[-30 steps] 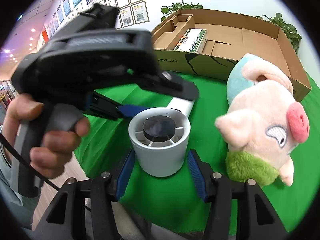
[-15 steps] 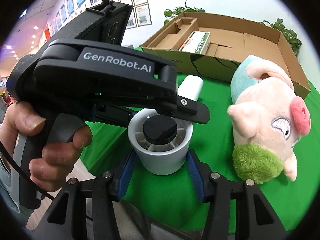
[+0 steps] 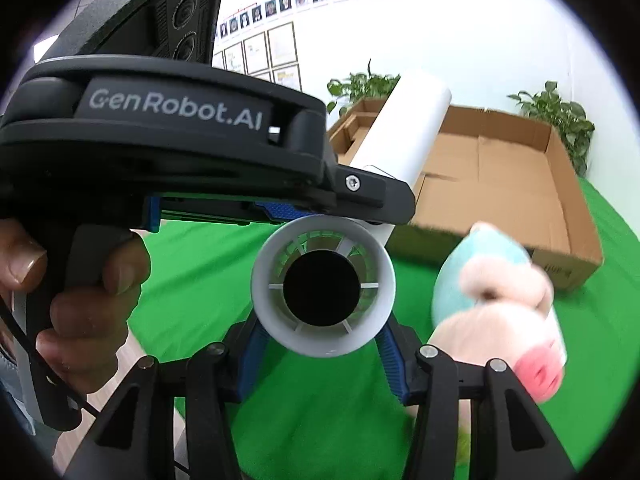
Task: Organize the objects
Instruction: 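Lift the fan with both grippers and carry it over the box, then lower the fan into the box beside the medicine box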
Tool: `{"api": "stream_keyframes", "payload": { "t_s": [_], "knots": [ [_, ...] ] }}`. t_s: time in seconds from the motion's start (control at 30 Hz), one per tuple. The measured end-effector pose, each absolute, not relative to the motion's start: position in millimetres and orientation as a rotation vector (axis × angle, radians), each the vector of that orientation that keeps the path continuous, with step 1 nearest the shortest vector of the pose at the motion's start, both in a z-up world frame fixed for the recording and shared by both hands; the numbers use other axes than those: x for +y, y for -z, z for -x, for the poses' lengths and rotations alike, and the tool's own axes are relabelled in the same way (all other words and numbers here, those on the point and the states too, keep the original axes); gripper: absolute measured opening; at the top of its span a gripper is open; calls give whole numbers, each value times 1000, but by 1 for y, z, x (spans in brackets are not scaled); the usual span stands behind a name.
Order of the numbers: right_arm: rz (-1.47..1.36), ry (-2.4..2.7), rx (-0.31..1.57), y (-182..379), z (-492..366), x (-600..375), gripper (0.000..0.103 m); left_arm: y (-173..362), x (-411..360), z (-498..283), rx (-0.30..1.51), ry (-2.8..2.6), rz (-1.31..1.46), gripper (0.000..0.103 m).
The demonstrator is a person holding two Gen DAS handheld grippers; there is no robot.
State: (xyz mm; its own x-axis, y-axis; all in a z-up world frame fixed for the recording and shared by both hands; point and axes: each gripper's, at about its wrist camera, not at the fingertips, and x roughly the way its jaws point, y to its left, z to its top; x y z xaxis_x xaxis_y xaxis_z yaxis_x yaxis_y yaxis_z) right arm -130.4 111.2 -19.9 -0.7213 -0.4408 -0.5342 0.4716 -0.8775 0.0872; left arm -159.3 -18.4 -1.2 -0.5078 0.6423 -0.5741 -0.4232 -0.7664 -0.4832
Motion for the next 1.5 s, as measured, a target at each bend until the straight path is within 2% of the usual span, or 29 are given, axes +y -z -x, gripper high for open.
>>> {"api": "stream_keyframes", "payload": {
  "t_s": [0.2,0.43,0.53,0.7,0.87,0.97,1.17,1.5],
  "knots": [
    [-709,2563,129,-11,195,117,49,-25,15,196,-332,-2272,928,27],
    [-642,2594,188,-58,254,132,49,-81,26,229,-307,-2277,824,27],
    [-635,2600,200,-62,256,139,49,-103,30,248,-300,-2284,791,27],
    [-702,2561,210,-68,308,150,49,-118,35,293,-312,-2289,797,27],
    [-851,2475,219,-45,348,148,49,-91,26,354,-452,-2268,919,27],
    [-953,2394,204,-21,375,151,49,-63,23,374,-475,-2278,980,27],
    [-1142,2269,173,28,420,155,49,2,14,407,-580,-2248,1136,27],
    [-1361,2169,167,68,472,170,49,62,10,440,-731,-2184,1245,27]
  ]
}}
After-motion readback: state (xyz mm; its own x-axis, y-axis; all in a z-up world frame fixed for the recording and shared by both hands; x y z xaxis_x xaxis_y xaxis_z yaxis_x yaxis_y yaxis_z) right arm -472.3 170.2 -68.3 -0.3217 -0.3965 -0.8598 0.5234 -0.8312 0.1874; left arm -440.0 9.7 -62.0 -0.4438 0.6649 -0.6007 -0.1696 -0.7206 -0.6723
